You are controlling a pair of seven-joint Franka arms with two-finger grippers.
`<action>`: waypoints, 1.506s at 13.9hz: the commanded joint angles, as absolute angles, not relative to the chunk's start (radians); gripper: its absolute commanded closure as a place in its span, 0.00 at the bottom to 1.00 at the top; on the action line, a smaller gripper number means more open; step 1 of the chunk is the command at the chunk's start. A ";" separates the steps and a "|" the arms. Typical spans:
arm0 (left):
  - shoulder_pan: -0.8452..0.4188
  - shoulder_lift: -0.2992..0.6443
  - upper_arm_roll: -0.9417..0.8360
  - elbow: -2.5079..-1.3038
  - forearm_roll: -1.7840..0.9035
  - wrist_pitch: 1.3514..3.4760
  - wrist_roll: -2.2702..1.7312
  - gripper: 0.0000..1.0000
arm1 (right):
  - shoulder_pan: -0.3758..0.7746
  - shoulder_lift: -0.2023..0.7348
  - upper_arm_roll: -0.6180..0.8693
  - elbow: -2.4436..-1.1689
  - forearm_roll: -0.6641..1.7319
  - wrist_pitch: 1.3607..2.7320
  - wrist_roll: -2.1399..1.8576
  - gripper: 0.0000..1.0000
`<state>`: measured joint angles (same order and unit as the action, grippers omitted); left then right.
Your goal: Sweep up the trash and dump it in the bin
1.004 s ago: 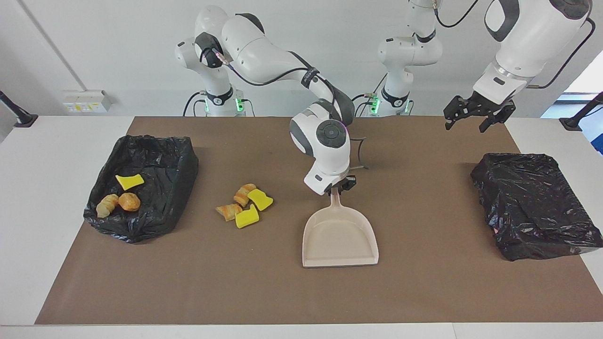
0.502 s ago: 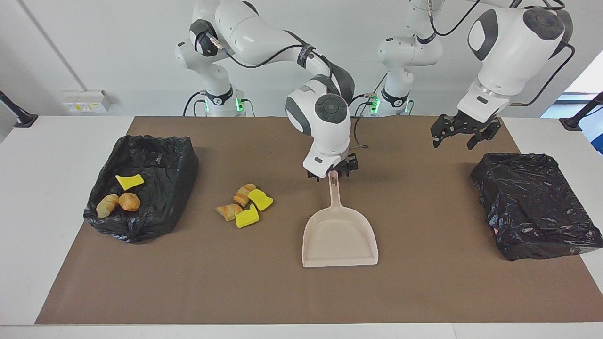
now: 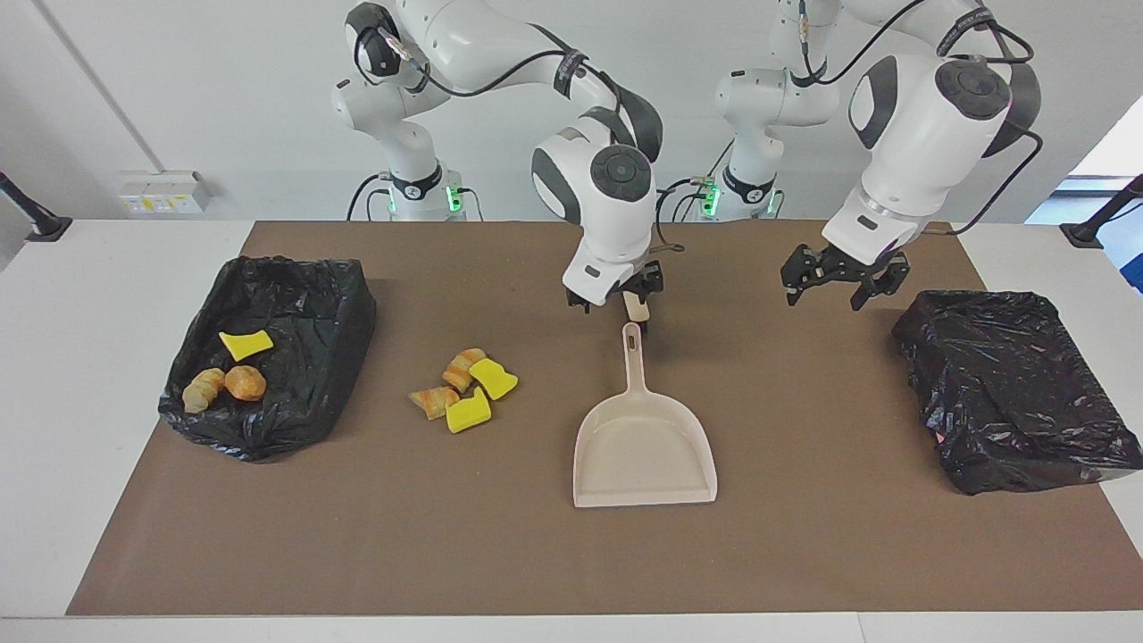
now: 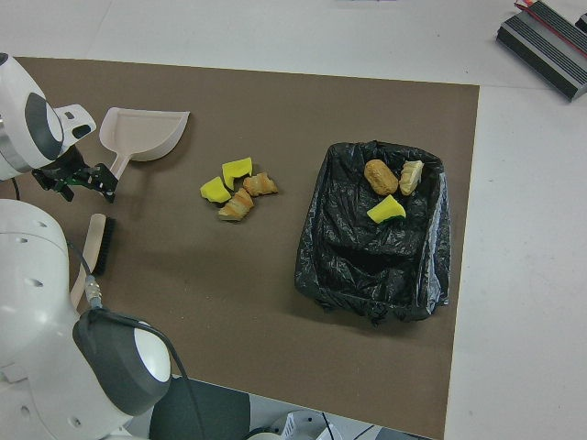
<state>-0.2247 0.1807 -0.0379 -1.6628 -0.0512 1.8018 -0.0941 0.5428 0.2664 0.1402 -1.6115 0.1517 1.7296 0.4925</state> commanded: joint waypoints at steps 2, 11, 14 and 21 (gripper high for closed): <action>-0.307 0.270 -0.025 -1.666 -0.075 1.905 -0.167 0.00 | 0.604 0.062 0.143 -1.912 0.184 1.837 0.468 0.00; -0.500 0.360 -0.023 -1.657 -0.091 2.023 -0.349 0.00 | 0.767 0.034 0.144 -2.134 0.268 2.097 0.485 0.00; -0.540 0.415 -0.021 -1.661 -0.078 2.034 -0.376 0.00 | 0.801 0.049 0.144 -2.166 0.270 2.149 0.528 0.00; -0.552 0.442 -0.021 -1.641 -0.077 2.003 -0.399 0.02 | 0.836 0.060 0.144 -2.261 0.342 2.263 0.549 0.00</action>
